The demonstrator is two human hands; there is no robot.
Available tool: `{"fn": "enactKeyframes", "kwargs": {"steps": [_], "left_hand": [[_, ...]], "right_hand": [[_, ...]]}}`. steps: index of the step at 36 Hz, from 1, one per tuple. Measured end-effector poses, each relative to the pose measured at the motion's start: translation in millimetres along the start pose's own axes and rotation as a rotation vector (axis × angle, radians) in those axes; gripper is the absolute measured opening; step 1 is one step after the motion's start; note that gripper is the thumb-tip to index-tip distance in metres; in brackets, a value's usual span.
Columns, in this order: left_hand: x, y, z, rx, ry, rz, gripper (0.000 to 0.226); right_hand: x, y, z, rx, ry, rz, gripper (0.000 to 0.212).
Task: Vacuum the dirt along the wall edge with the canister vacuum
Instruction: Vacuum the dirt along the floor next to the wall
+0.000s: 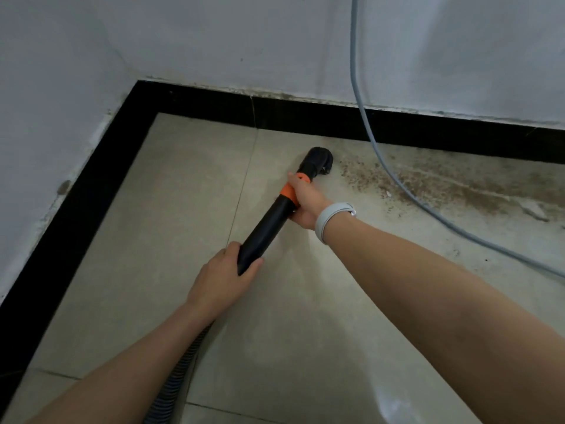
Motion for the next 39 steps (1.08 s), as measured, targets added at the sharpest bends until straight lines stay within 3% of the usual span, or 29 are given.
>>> {"fn": "enactKeyframes", "kwargs": {"steps": [4, 8, 15, 24, 27, 32, 39], "left_hand": [[0, -11, -6, -0.099, -0.059, 0.064, 0.039], [-5, -3, -10, -0.182, -0.041, 0.186, 0.045], [-11, 6, -23, -0.272, 0.142, 0.130, 0.046], [4, -3, -34, -0.387, 0.113, 0.194, 0.028], [15, -5, -34, -0.422, 0.137, 0.201, 0.030], [25, -20, -34, -0.539, 0.158, 0.219, 0.033], [27, -30, -44, -0.555, 0.207, 0.201, 0.033]], "right_hand": [[-11, -29, -10, 0.156, 0.083, 0.037, 0.021], [-20, -56, -4, 0.137, 0.145, 0.017, 0.021], [-15, -51, 3, 0.017, 0.048, 0.067, 0.015], [-3, -32, -3, -0.102, 0.002, 0.105, 0.016], [3, -24, -9, -0.157, -0.028, 0.108, 0.015], [14, -6, -14, -0.260, -0.066, 0.130, 0.032], [18, -5, -1, -0.288, -0.099, 0.137, 0.027]]}}
Point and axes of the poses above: each hand's wrist, its own x-axis towards the middle knuckle, its own z-axis out of the back of the hand, y = z × x, the point moved 5 cm from there along x, towards the middle knuckle, and after that the axes turned 3 degrees about x, right-handed, at the moved point
